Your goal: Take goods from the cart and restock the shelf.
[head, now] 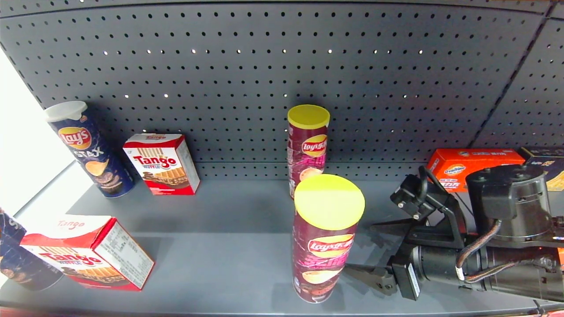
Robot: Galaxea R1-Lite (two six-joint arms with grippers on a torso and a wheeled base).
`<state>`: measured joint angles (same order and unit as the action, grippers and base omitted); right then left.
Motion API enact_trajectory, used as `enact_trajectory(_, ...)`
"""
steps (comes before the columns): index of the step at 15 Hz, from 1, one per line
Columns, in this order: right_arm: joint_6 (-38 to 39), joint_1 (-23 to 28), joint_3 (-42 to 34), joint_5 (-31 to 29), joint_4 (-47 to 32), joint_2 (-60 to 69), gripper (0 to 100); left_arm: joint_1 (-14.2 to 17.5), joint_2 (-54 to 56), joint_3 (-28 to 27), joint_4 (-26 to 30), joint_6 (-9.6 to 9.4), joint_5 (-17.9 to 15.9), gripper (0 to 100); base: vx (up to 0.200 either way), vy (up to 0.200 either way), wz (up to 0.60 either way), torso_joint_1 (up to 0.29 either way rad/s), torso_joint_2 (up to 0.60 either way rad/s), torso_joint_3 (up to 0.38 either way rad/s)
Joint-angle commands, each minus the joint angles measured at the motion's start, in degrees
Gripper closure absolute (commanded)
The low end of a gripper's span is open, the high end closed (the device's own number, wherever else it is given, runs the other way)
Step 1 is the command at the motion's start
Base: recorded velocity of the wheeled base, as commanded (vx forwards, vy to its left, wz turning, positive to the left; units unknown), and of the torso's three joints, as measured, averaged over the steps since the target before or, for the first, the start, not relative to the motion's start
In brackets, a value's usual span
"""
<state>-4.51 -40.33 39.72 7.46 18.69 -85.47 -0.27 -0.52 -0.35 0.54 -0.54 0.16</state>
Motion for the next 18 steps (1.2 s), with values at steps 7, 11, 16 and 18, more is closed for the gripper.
enact_trajectory(7,-0.06,-0.37,0.27,0.01,0.03,-0.14,0,0.00,-0.09,0.00,-0.01,0.01,0.02,0,0.000,0.000,0.00,0.000,0.00,0.000)
enact_trajectory(11,0.03,-0.63,0.45,0.01,0.03,-0.75,0,0.00,-0.09,0.00,-0.01,0.01,0.02,0,0.000,0.000,0.00,0.000,0.00,0.000)
enact_trajectory(16,0.47,1.22,-0.08,-0.87,1.79,0.92,0,0.09,-0.09,0.09,-0.01,0.01,0.02,0,0.000,0.000,0.00,0.000,0.00,0.000)
enact_trajectory(18,0.47,6.40,0.19,-1.31,2.41,5.31,0,0.09,-0.09,0.00,-0.01,0.01,0.02,0,0.000,0.000,0.00,0.000,0.00,0.000)
